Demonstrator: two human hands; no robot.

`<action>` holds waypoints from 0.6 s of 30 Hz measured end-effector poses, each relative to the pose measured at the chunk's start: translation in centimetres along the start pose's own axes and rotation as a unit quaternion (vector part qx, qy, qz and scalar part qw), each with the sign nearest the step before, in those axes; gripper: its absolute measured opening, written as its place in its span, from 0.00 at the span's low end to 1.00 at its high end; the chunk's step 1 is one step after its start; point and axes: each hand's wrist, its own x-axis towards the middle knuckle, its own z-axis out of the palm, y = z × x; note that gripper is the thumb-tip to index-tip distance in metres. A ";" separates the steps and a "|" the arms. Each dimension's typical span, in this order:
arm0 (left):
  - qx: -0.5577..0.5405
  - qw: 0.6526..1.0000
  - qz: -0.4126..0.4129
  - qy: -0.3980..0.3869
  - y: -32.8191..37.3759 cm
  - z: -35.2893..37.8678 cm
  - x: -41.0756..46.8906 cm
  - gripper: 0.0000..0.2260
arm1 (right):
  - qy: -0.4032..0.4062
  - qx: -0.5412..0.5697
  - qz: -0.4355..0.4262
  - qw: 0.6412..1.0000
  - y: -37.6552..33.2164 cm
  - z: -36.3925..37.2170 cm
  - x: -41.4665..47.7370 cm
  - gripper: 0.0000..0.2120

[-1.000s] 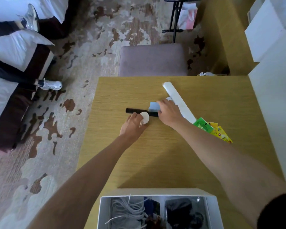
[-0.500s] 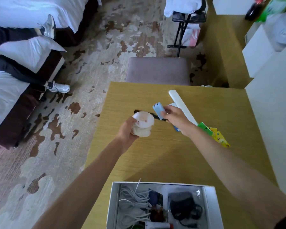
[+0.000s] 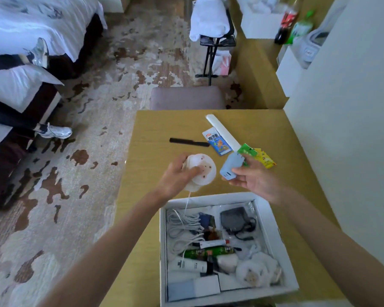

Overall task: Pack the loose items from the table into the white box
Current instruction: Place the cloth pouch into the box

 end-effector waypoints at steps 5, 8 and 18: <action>0.151 0.979 0.086 -0.104 -1.2 1.8 -4.7 0.12 | 0.026 -0.191 0.027 0.981 3.2 0.0 -6.0 0.29; 0.237 0.953 0.116 -0.149 -2.5 2.6 -7.0 0.11 | 0.037 -0.320 0.031 0.946 4.8 0.3 -9.2 0.20; 0.390 0.884 0.162 -0.201 -5.8 4.1 -9.3 0.15 | -0.052 -0.531 0.093 0.841 11.5 3.2 -11.7 0.16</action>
